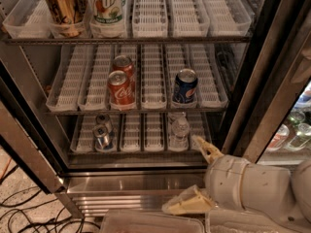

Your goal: Pick pepsi can from middle shelf of fridge

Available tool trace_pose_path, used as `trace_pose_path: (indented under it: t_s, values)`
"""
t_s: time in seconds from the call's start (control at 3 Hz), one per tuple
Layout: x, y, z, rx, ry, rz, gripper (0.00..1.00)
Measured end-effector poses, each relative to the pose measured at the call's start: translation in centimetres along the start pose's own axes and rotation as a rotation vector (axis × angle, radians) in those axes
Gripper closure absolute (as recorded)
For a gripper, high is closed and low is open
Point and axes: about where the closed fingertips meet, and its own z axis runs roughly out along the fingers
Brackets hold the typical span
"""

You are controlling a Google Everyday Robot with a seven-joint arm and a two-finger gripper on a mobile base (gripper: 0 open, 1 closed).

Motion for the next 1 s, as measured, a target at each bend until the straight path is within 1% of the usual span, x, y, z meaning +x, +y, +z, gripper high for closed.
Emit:
trace_pose_path:
  t_s: [0.33,0.67,1.0]
  values:
    - [-0.4,-3.7,-0.2,0.11,-0.176,0.088,0.0]
    - [-0.9,-6.7,0.1,0.185,-0.286,0.118,0.0]
    - [-2.1,-9.0,1.1,0.219,-0.349,0.113,0.0]
